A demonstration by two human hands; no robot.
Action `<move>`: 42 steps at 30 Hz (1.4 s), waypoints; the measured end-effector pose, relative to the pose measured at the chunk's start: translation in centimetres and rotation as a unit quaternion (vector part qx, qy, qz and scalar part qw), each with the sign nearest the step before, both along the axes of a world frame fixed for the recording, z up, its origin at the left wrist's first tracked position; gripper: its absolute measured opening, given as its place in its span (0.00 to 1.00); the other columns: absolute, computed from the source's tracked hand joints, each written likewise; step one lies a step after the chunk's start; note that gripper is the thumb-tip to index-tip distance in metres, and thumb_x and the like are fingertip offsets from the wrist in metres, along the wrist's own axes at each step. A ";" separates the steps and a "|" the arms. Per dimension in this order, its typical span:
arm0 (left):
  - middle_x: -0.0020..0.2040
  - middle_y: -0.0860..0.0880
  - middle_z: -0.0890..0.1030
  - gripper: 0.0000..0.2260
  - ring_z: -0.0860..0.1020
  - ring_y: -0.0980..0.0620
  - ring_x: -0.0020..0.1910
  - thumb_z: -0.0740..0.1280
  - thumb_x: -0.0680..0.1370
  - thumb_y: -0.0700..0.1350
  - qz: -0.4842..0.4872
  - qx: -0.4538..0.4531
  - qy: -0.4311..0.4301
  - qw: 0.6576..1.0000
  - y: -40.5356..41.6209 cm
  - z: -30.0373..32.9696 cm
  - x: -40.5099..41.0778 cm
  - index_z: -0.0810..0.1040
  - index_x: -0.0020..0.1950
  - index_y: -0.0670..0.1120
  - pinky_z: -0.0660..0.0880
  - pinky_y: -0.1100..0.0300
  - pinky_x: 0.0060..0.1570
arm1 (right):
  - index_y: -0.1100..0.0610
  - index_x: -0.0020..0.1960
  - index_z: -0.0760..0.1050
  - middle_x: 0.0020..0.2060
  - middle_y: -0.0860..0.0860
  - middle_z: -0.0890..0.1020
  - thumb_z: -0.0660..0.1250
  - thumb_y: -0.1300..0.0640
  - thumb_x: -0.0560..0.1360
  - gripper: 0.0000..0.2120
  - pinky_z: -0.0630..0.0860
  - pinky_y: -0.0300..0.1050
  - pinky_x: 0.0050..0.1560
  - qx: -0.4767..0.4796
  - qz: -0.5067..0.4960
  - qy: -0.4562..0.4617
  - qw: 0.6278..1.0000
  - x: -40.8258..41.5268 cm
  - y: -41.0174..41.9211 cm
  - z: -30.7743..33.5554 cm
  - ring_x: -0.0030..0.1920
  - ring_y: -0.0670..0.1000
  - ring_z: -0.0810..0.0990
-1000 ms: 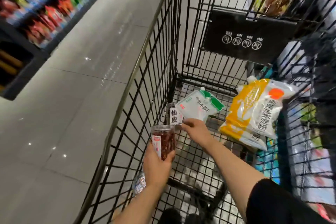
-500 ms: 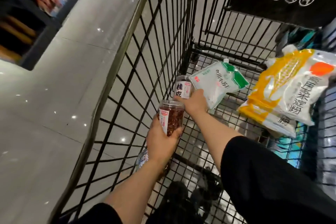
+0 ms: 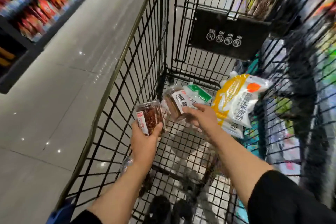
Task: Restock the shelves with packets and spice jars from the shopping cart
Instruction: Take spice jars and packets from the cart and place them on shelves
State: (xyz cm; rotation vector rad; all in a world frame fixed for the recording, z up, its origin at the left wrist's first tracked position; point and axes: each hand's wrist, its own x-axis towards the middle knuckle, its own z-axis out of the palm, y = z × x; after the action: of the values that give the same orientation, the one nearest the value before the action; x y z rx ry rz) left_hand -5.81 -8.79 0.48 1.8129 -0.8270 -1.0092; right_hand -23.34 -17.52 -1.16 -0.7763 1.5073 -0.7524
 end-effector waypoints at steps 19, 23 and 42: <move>0.61 0.54 0.78 0.24 0.77 0.57 0.58 0.70 0.74 0.55 -0.437 -0.184 0.232 0.849 -3.4 23.1 -4.2 0.65 0.66 0.59 0.73 0.53 0.60 | 0.54 0.63 0.70 0.53 0.55 0.83 0.72 0.68 0.60 0.33 0.79 0.45 0.46 -0.266 -0.105 -0.062 0.956 -5.1 11.9 27.0 0.52 0.55 0.82; 0.64 0.52 0.77 0.19 0.76 0.55 0.62 0.61 0.82 0.47 -0.566 -0.197 0.245 0.762 -0.2 26.5 -5.6 0.65 0.73 0.51 0.72 0.54 0.64 | 0.55 0.65 0.68 0.50 0.55 0.82 0.71 0.70 0.59 0.36 0.80 0.42 0.41 -0.290 -0.220 0.001 0.931 -5.0 20.4 31.0 0.46 0.52 0.83; 0.50 0.50 0.83 0.17 0.83 0.61 0.42 0.72 0.73 0.41 -0.748 -0.214 0.388 0.493 29.7 42.3 -15.3 0.72 0.59 0.49 0.77 0.69 0.39 | 0.56 0.63 0.68 0.51 0.54 0.82 0.72 0.56 0.72 0.23 0.79 0.48 0.47 -0.294 -0.548 0.308 0.720 -0.9 58.2 48.0 0.47 0.50 0.82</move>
State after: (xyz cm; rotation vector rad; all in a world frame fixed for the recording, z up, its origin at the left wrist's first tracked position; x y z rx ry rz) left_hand -21.11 20.95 42.78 -0.3933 -1.7547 -2.0716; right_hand -24.24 40.66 46.84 -0.5198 2.3957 -2.1036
